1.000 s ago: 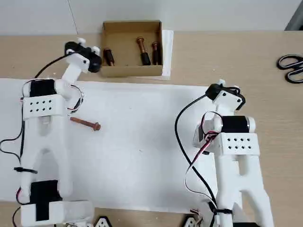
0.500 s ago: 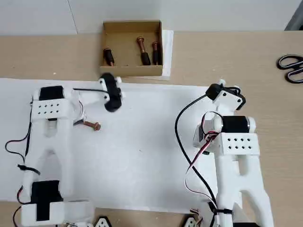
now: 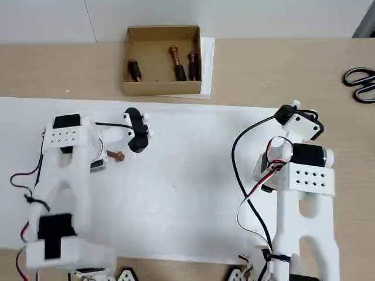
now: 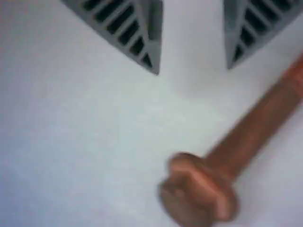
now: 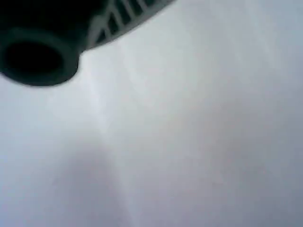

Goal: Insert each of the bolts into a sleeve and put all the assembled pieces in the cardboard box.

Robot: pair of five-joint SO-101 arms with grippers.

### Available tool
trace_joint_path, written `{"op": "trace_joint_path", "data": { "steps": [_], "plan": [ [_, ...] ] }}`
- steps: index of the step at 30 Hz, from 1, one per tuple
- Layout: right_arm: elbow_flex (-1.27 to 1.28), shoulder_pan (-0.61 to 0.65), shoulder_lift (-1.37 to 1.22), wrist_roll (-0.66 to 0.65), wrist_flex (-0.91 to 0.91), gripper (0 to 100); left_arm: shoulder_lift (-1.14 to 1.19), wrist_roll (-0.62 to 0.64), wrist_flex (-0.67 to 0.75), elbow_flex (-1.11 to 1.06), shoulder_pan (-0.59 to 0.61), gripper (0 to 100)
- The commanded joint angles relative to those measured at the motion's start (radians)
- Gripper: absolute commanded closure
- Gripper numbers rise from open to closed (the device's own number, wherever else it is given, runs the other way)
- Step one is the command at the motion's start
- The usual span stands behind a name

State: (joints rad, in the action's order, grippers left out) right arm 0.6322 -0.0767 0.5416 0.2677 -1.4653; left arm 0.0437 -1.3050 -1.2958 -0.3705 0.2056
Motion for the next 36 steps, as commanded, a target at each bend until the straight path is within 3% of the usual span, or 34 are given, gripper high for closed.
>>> {"op": "trace_joint_path", "data": {
  "steps": [1, 7, 16, 36],
  "plan": [
    [-0.005, -0.008, 0.03, -0.011, 0.004, 99.6, 0.064, -0.094, 0.011, 0.12, 0.008, 91],
    [-0.005, -0.008, 0.03, -0.009, 0.004, 99.6, 0.155, -0.095, -0.089, 0.288, 0.0, 91],
    [-0.005, -0.008, 0.03, -0.005, 0.004, 99.6, 0.181, -0.1, -0.138, 0.309, -0.02, 87],
    [-0.009, -0.008, 0.031, -0.005, -0.019, 99.6, 0.304, -0.094, -0.094, 0.312, -0.109, 88]
  ]
}}
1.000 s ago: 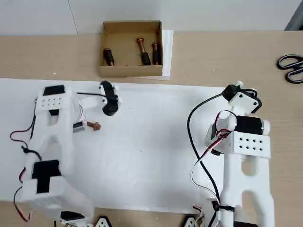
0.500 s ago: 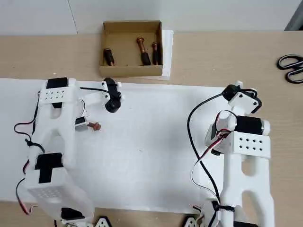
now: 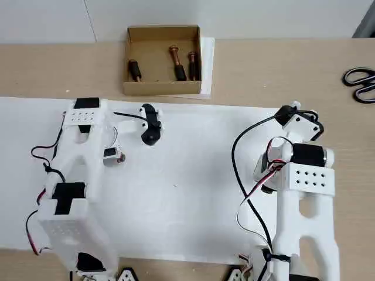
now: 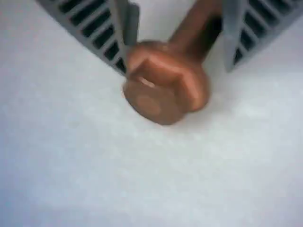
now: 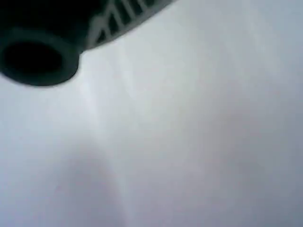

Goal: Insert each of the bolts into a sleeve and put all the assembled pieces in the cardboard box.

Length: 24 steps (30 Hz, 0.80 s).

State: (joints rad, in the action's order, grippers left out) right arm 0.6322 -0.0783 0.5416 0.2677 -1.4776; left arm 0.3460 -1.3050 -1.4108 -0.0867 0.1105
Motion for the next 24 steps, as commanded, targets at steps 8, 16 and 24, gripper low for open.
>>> {"op": "trace_joint_path", "data": {
  "steps": [8, 16, 24],
  "plan": [
    [-0.009, -0.007, 0.031, -0.005, -0.007, 99.6, 0.043, -0.071, 0.028, 0.028, -0.015, 91],
    [-0.009, -0.007, 0.031, -0.005, -0.005, 99.6, 0.038, -0.071, 0.025, 0.03, -0.015, 100],
    [-0.009, -0.007, 0.031, -0.005, -0.005, 99.6, 0.037, -0.066, -0.095, 0.101, -0.015, 100]
  ]
}}
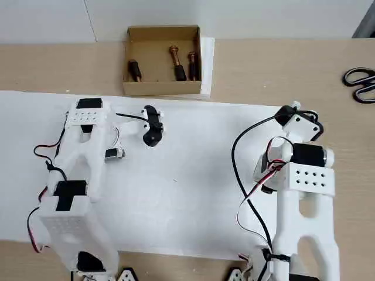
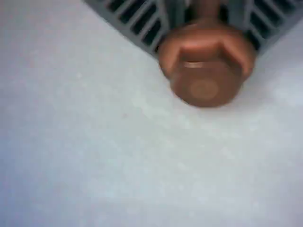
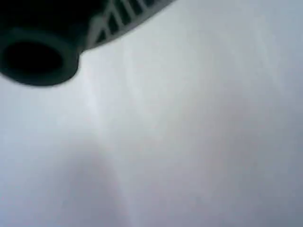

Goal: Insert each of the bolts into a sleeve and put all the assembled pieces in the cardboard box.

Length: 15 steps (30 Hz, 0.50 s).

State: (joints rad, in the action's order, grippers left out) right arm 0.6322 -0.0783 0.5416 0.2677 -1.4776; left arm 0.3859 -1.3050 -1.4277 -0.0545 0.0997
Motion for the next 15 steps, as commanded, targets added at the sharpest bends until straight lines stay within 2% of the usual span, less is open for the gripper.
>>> {"op": "trace_joint_path", "data": {
  "steps": [1, 5, 11, 15],
  "plan": [
    [-0.009, -0.007, 0.031, -0.005, -0.005, 99.6, -0.003, -0.064, -0.129, 0.11, -0.005, 100],
    [-0.011, -0.007, 0.033, -0.005, -0.005, 99.6, -0.002, 0.006, -0.259, 0.278, -0.008, 100],
    [-0.012, -0.001, 0.041, -0.005, -0.005, 99.6, -0.002, 0.244, -0.273, 0.446, -0.014, 99],
    [-0.008, -0.001, 0.14, -0.008, -0.007, 99.6, -0.002, 0.434, -0.273, 0.496, -0.014, 99]
  ]
}}
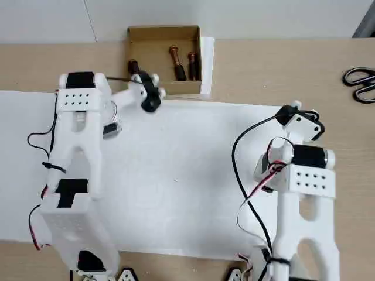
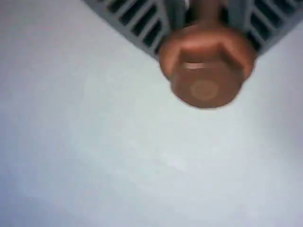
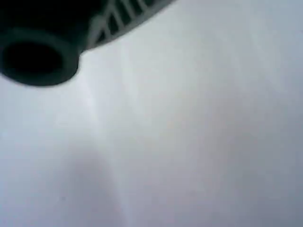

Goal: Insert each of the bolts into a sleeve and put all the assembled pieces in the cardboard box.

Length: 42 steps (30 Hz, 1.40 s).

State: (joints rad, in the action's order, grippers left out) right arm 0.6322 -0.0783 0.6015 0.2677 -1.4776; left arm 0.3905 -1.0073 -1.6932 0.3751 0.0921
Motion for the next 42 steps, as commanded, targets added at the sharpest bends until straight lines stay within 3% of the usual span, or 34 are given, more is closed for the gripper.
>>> {"op": "trace_joint_path", "data": {
  "steps": [1, 7, 11, 14, 26, 31, 38, 42],
  "plan": [
    [-0.006, -0.001, 0.104, -0.009, -0.007, 99.6, -0.008, 0.196, -0.011, 0.077, -0.006, 99],
    [-0.005, 0.004, 0.183, -0.02, -0.007, 99.6, -0.008, 0.526, -0.058, 0.15, -0.011, 99],
    [-0.005, 0.071, 0.185, -0.046, -0.007, 99.6, -0.021, 0.766, -0.058, 0.2, -0.015, 99],
    [-0.005, 0.14, 0.188, -0.046, -0.01, 99.6, -0.083, 0.868, -0.058, 0.232, -0.017, 99],
    [-0.063, 0.197, 0.246, -0.048, -0.18, 99.6, -0.404, 1.155, -0.057, 0.248, -0.02, 99],
    [-0.078, 0.196, 0.401, -0.155, -0.186, 99.6, -0.494, 1.238, -0.057, 0.223, 0.008, 99],
    [-0.066, 0.188, 0.562, -0.201, -0.174, 99.6, -0.763, 1.287, -0.049, -0.022, 0.011, 99],
    [0.008, 0.188, 0.634, -0.203, -0.14, 99.6, -0.979, 1.318, 0.025, -0.219, 0.008, 99]
  ]
}}
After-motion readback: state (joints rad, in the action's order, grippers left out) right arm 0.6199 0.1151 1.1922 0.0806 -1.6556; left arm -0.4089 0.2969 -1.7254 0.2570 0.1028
